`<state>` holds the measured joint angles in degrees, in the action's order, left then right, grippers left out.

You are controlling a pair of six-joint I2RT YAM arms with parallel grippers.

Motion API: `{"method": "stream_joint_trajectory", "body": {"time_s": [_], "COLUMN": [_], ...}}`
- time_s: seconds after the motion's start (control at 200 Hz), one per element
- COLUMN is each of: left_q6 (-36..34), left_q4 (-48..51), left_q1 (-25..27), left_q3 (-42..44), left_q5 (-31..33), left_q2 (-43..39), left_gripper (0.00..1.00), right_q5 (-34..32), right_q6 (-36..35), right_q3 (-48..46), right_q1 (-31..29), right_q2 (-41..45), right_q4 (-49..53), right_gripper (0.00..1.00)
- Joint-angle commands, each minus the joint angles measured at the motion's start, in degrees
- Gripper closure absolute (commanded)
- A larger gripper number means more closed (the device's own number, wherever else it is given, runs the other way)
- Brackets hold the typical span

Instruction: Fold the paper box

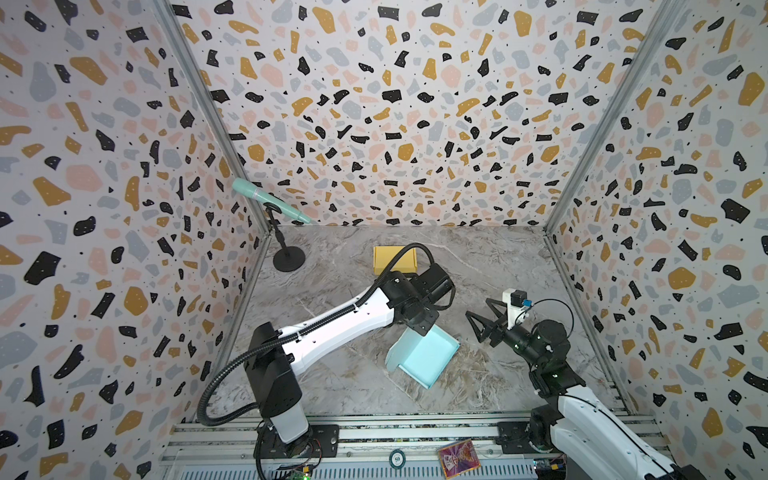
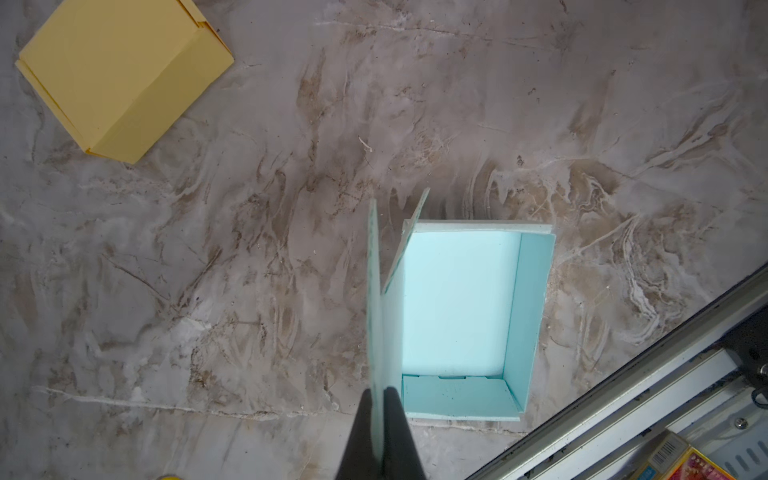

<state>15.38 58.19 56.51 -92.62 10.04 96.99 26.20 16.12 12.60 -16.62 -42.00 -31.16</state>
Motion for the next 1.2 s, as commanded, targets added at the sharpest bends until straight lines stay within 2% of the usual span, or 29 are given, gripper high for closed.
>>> {"method": "stream_joint_trajectory", "body": {"time_s": [0.0,0.31,0.526,0.766,1.031,1.196], "left_q6": [-4.89,-8.24,-11.00,-13.30,-16.05,-17.26], "left_q4": [-0.25,-3.28,-4.66,-5.00,-4.57,-4.49], "left_q1": [-0.15,-0.26,-0.52,-1.20,-2.22,-2.97], "left_q3": [0.75,3.45,5.12,6.31,6.88,7.88], "left_q5": [-0.97,-2.95,-4.68,-5.55,-6.44,-6.65], "left_q2": [-0.51,-1.84,-3.86,-5.10,-6.40,-6.98], "left_gripper": [1.00,1.00,1.00,1.00,1.00,1.00], "right_q5": [2.53,3.79,11.03,14.00,12.94,12.67], "right_q6": [-4.36,-13.32,-18.87,-21.43,-21.57,-24.17], "right_q3": [3.57,2.91,7.08,9.67,7.92,9.98], "right_q1": [-0.92,-1.09,-0.52,-0.43,-0.99,-2.94], "right_q2": [-0.26,-3.30,-12.00,-14.42,-13.97,-15.15], "right_q4": [-3.35,-6.14,-6.85,-5.60,-5.27,-3.19], "right_gripper": [0.08,0.06,0.06,0.06,0.07,0.08]}}
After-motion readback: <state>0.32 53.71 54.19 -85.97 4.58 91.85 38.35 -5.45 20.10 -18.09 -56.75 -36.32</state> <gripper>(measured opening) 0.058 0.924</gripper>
